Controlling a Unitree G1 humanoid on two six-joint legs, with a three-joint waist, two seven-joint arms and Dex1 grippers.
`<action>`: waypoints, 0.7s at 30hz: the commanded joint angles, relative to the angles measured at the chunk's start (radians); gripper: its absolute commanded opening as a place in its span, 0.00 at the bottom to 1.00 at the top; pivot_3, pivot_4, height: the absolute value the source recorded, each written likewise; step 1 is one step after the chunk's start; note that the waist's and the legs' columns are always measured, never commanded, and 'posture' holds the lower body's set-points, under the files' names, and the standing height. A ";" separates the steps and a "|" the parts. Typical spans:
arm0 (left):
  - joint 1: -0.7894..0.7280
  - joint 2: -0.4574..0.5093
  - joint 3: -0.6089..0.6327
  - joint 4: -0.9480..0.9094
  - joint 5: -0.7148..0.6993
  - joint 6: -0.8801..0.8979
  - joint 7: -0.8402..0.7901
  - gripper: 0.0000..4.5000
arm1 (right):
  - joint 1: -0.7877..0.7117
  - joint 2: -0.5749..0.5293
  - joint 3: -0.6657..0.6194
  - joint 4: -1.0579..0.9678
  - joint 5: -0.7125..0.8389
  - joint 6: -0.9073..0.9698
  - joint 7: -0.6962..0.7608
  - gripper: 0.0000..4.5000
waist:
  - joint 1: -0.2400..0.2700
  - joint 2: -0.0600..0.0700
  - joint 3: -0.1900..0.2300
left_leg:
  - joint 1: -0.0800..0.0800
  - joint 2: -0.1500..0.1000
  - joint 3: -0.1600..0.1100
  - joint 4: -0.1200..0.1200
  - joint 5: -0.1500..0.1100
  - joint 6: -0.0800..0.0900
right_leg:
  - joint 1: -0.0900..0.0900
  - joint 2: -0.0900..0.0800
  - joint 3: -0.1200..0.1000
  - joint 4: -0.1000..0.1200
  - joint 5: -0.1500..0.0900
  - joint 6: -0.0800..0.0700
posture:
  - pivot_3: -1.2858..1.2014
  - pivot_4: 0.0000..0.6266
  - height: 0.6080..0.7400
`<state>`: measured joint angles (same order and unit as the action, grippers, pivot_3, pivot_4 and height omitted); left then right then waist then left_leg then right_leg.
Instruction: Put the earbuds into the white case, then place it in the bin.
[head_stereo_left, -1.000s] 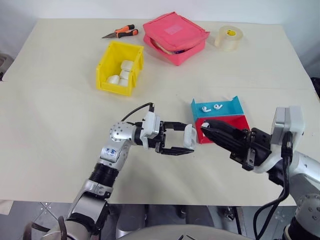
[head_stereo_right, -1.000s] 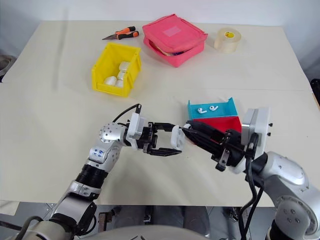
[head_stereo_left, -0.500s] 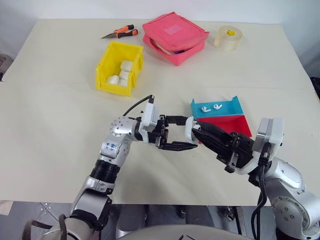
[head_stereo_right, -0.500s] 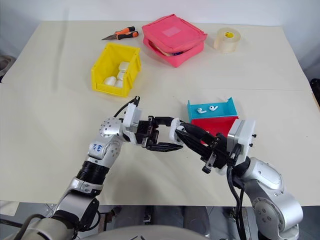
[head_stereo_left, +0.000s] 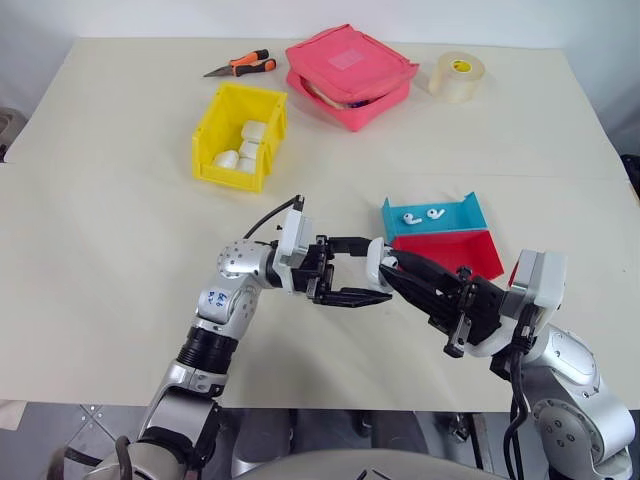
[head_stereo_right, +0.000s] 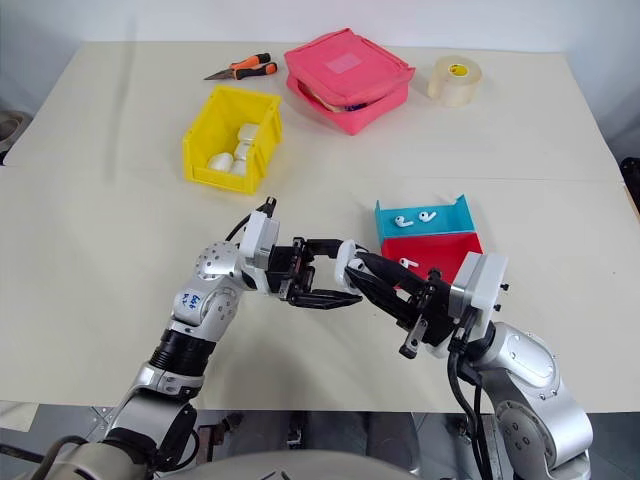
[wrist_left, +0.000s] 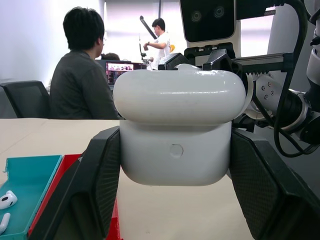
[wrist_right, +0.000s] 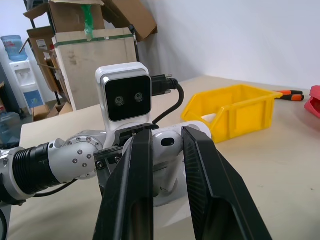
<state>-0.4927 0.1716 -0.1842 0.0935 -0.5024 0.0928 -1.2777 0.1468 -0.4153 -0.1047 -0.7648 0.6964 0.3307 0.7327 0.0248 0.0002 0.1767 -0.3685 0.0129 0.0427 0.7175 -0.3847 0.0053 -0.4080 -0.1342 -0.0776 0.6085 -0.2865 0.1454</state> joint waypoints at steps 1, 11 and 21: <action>-0.011 -0.029 -0.001 -0.050 -0.037 -0.013 -0.008 0.62 | 0.006 -0.018 0.003 0.007 -0.010 -0.002 -0.018 0.10 | 0.000 0.000 0.000 | 0.000 0.000 0.000 0.000 0.000 0.000 | 0.000 0.000 0.000 0.000 0.000 0.000 | 0.52 0.24 1.00; 0.013 -0.029 0.011 -0.008 -0.043 -0.039 -0.056 0.62 | -0.078 -0.079 -0.034 -0.070 0.101 0.035 -0.073 0.10 | 0.000 0.000 0.000 | 0.000 0.000 0.000 0.000 0.000 0.000 | 0.000 0.000 0.000 0.000 0.000 0.000 | 0.52 0.24 1.00; 0.012 -0.047 0.020 0.007 -0.060 -0.050 -0.096 0.62 | -0.119 -0.082 0.015 -0.028 0.072 0.028 -0.078 0.10 | 0.000 0.000 0.000 | 0.000 0.000 0.000 0.000 0.000 0.000 | 0.000 0.000 0.000 0.000 0.000 0.000 | 0.52 0.24 1.00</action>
<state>-0.4797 0.1356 -0.1730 0.1221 -0.5333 0.0552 -1.3670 0.0191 -0.4928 -0.0956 -0.7797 0.7687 0.3729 0.6450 0.0252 0.0002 0.1767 -0.3688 0.0129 0.0427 0.7176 -0.3848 0.0054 -0.4080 -0.1343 -0.0776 0.6083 -0.2865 0.1454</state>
